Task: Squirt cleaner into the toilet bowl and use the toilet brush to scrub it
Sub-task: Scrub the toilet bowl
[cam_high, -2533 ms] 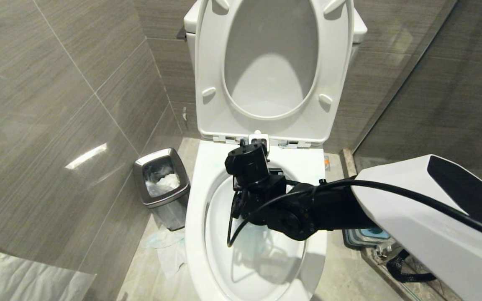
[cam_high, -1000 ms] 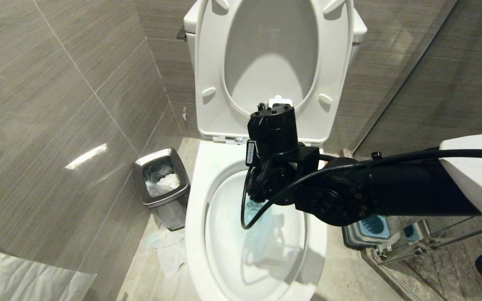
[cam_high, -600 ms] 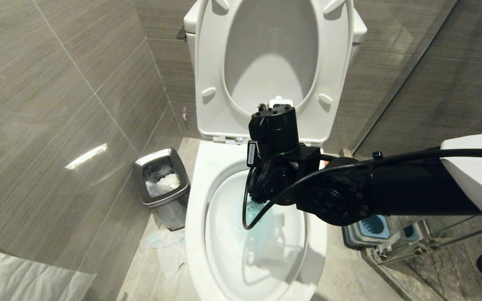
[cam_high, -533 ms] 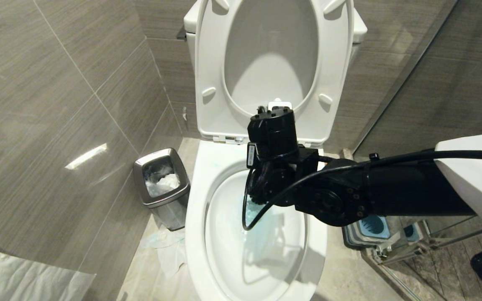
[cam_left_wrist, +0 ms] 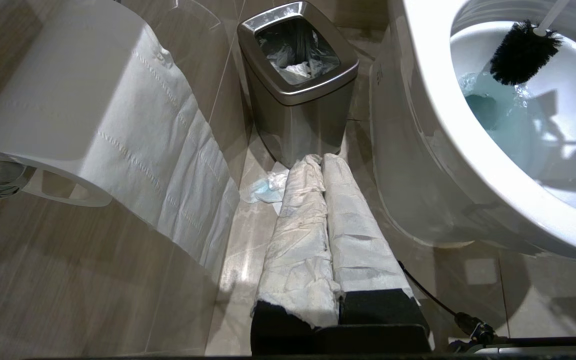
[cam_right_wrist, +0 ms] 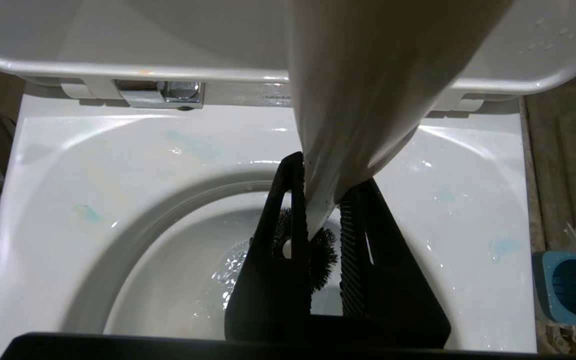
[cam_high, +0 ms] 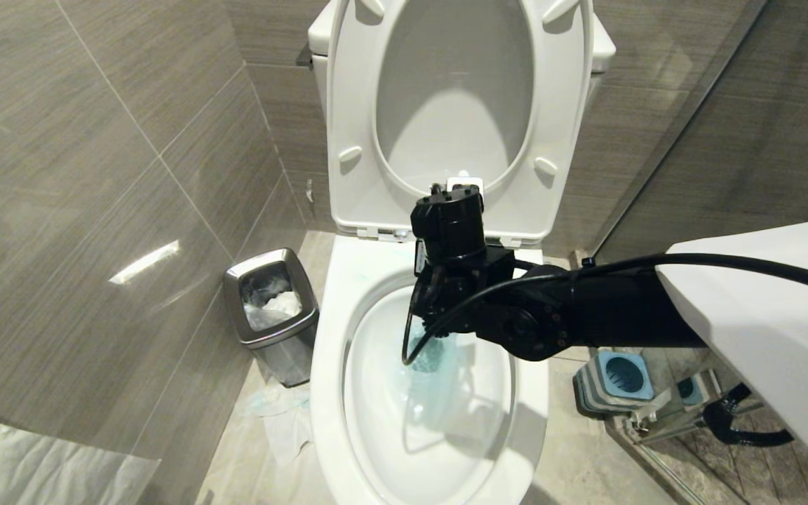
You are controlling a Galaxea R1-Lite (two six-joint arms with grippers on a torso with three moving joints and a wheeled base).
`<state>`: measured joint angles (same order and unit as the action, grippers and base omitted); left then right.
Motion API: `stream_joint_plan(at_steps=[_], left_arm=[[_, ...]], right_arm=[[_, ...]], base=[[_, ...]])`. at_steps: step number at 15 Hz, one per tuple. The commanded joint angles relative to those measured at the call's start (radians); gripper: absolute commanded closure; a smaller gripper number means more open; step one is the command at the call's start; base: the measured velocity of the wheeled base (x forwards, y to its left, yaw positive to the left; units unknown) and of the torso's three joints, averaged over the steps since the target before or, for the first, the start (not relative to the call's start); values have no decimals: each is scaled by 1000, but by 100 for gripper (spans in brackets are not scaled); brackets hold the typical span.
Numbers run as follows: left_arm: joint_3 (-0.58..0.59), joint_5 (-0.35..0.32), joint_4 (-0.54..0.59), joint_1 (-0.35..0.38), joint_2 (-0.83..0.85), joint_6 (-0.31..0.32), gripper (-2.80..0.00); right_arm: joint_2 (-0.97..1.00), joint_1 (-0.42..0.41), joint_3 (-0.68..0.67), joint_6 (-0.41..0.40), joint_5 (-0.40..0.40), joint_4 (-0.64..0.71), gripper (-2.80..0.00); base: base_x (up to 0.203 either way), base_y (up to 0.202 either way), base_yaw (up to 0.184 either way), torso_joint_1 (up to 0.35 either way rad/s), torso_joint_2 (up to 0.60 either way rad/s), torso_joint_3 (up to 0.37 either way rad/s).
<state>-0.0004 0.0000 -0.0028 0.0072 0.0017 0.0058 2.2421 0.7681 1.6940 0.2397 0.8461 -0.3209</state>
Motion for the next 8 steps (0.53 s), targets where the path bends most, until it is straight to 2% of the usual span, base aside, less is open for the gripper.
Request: stream_joint_plan(at_steps=[1, 8], left_arm=[[0, 0, 1, 0, 0, 0, 0], [0, 0, 0, 0, 0, 0, 0]], right_arm=[[37, -4, 44, -10, 3, 0, 0], [137, 2, 222, -43, -1, 45, 0]], base=[[0, 0, 0, 0, 0, 0], [0, 0, 0, 0, 0, 0]])
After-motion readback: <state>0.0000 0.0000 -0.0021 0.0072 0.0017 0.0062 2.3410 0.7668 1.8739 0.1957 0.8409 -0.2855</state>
